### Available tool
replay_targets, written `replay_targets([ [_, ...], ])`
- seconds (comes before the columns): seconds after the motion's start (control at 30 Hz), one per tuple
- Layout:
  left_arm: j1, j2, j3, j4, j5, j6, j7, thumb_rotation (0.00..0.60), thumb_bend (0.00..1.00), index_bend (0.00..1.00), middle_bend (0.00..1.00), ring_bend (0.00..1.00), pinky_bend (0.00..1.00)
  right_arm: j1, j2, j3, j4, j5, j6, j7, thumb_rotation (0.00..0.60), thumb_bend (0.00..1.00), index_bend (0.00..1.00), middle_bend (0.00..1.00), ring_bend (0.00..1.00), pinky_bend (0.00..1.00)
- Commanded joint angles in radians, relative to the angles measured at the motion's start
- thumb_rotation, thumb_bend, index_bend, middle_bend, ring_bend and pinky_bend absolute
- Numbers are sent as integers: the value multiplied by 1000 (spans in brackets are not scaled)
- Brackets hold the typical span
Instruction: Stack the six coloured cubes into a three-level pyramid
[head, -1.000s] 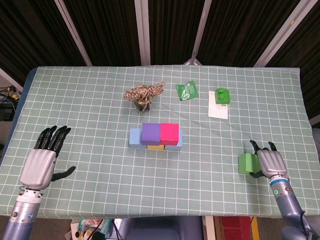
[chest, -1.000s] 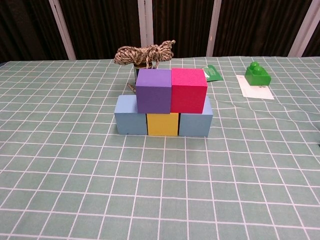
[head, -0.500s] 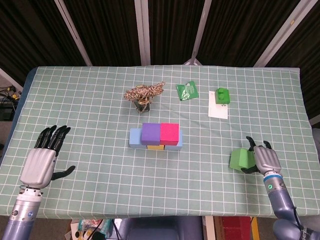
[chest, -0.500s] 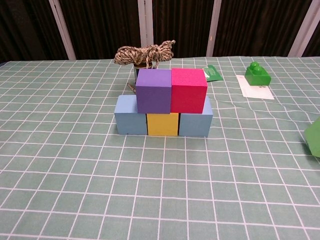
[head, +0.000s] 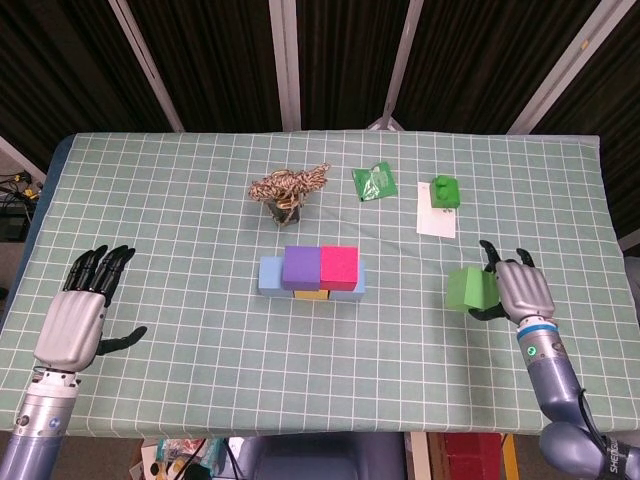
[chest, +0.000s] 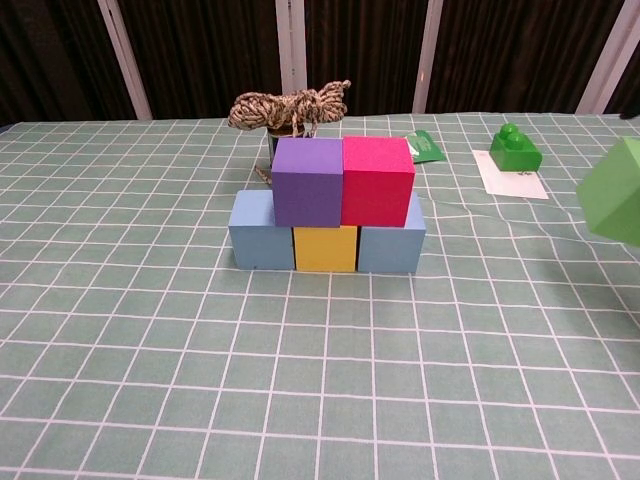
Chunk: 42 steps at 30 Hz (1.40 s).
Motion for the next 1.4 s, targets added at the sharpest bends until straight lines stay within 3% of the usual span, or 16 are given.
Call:
replay_targets([
  [0.03, 1, 11, -9, -6, -11, -8, -17, 600, 146, 0, 57, 0, 0, 93, 53, 64, -106, 81, 52, -107, 600, 180, 70, 489, 306, 0],
  [0.3, 3, 58, -34, -22, -47, -36, -84, 600, 147, 0, 57, 0, 0, 330, 32, 144, -206, 275, 160, -365, 600, 183, 76, 500, 306, 0],
  [0.67, 10, 123, -47, -30, -73, -78, -171, 600, 146, 0, 57, 0, 0, 643, -115, 253, -155, 617, 333, -591, 600, 182, 77, 504, 306, 0],
  [0.8, 13, 143, -50, -34, -76, -90, -199, 600, 146, 0, 57, 0, 0, 713, -169, 276, -140, 688, 379, -623, 600, 183, 77, 510, 307, 0],
  [1.1, 21, 180, -68, -38, -75, -88, -244, 600, 147, 0, 57, 0, 0, 823, -298, 276, -105, 732, 462, -673, 600, 183, 77, 518, 312, 0],
  [1.4, 29, 197, -73, -42, -65, -90, -264, 600, 147, 0, 57, 0, 0, 900, -373, 337, 52, 858, 475, -741, 600, 183, 76, 550, 323, 0],
])
